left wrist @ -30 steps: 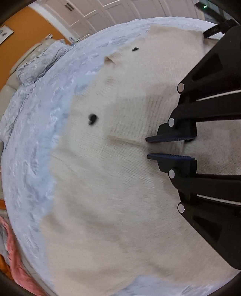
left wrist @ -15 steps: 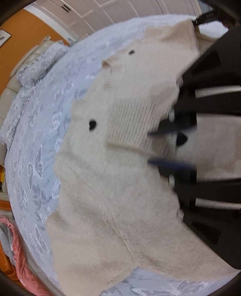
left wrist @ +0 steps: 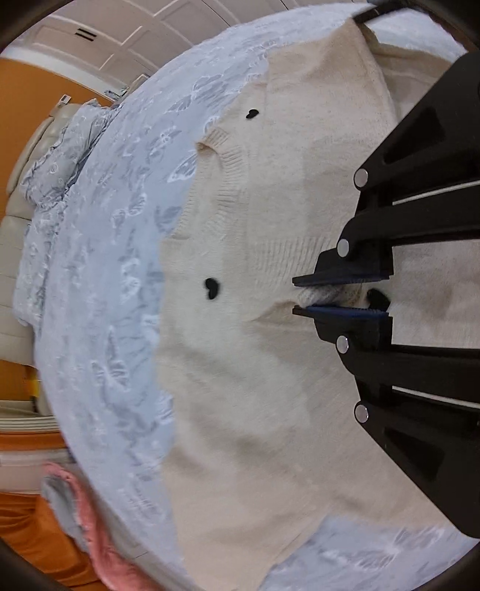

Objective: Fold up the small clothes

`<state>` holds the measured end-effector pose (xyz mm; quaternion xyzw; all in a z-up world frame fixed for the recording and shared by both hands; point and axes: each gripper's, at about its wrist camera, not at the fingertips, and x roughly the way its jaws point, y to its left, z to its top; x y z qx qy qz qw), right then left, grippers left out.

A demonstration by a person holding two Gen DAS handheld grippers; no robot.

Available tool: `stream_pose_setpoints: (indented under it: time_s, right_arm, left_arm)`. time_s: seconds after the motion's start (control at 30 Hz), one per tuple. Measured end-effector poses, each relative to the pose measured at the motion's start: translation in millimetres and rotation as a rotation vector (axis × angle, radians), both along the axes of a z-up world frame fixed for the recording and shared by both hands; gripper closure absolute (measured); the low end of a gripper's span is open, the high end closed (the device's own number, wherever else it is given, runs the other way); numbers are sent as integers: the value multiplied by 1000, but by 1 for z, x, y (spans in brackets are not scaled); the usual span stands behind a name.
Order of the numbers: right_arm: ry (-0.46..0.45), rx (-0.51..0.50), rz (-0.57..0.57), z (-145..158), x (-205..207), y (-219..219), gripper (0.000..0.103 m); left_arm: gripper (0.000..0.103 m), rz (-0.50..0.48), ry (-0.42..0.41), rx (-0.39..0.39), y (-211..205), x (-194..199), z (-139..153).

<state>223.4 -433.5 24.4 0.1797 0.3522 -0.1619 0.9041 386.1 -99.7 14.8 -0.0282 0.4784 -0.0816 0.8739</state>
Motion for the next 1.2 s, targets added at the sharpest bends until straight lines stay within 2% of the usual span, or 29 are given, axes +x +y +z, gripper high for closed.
stream_pose_setpoints:
  time_s: [0.1,0.23,0.3,0.4,0.57,0.67,0.73,0.9,1.0,1.03,1.07,1.1,1.13,1.2]
  right_arm:
    - [-20,-6,1,5,14,-1,76]
    - [-36,33,9,4,21,-1,75]
    - [23,21,21,-12,29,2,76]
    - [167,43,21,-47,42,0,75]
    - [136,39,7,-44,35,4,72]
    - [209,-23,26,-57,42,8,71]
    - [211,-61,26,-52,41,16,68]
    - [141,-54,67,-23,15,55,68]
    - [142,-48,134,-19,-5,94,68]
    - [149,-48,161,-20,-13,110,68]
    - [157,-47,179,-22,-18,121,68]
    - [167,-45,198,-23,-24,131,68]
    - [180,-41,221,-26,-30,144,68]
    - [203,-34,246,-30,-38,162,67]
  left_arm:
    - [97,4,-25,46,3,1,4]
    - [99,19,-25,67,14,2,2]
    - [100,22,-24,89,18,4,-2]
    - [100,22,-18,90,21,4,-5]
    - [99,19,-12,87,23,3,-9]
    - [99,22,2,80,23,1,-13]
    - [99,23,4,81,25,-1,-14]
    - [99,24,-6,84,36,-7,-13]
    - [95,68,7,-1,67,-11,-10]
    - [93,107,18,-64,90,-12,-9]
    - [83,136,30,-102,107,-12,-9]
    - [66,193,48,-147,137,-10,-9]
    - [59,264,55,-176,169,-9,-10]
    - [55,395,50,-204,233,-5,-12]
